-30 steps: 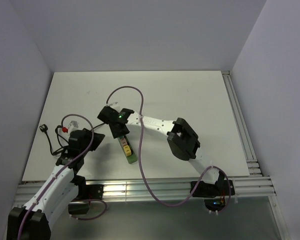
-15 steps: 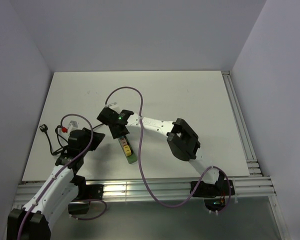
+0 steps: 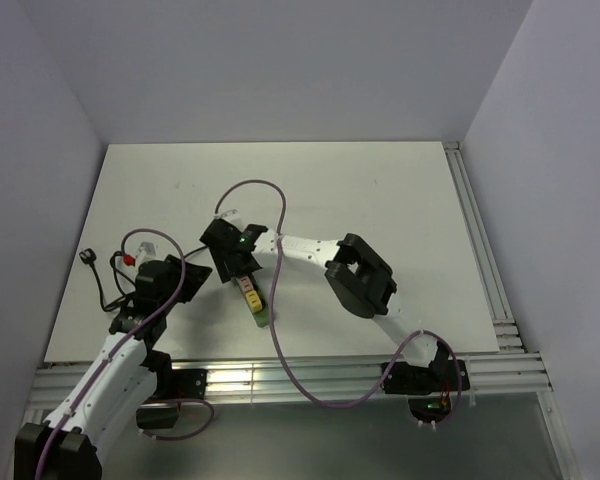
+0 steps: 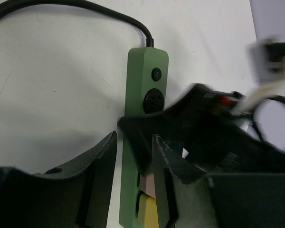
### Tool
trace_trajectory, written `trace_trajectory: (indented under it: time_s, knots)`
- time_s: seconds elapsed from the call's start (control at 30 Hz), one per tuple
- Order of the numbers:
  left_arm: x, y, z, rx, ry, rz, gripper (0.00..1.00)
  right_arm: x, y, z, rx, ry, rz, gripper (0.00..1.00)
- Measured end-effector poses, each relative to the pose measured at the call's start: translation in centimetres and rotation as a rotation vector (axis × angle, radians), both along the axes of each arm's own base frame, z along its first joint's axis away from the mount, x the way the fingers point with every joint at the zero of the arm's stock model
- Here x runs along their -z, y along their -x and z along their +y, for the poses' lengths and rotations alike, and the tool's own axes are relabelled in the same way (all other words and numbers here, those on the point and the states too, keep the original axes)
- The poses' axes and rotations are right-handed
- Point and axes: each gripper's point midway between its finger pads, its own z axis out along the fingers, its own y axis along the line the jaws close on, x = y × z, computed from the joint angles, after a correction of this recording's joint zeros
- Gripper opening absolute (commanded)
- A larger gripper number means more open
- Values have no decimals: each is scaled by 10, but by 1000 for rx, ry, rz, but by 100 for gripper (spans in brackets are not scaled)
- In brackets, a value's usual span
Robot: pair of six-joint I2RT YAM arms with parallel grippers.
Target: Insert the plug
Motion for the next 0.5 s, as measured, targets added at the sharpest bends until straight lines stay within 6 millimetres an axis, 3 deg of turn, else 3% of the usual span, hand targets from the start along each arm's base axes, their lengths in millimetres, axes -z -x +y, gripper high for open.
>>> trace_trajectory:
  time_s: [0.03, 0.07, 0.13, 0.3, 0.4, 0.5]
  knots:
    - [0, 0, 0, 1, 0, 0, 40, 9, 0, -2, 3, 4, 23, 86]
    - [0, 1, 0, 1, -2, 4, 40, 21, -2, -6, 15, 21, 32, 94]
    - [1, 3, 2, -3, -7, 11, 41, 13, -7, -1, 2, -8, 28, 100]
    - [-10, 5, 7, -26, -17, -7, 42, 8, -9, -18, -6, 29, 61, 100]
    - [-20, 6, 10, -38, -18, -32, 43, -13, -8, -19, -34, -8, 61, 100]
    - [-28, 6, 11, -46, -20, -48, 46, -52, -1, -24, -67, -72, 43, 100]
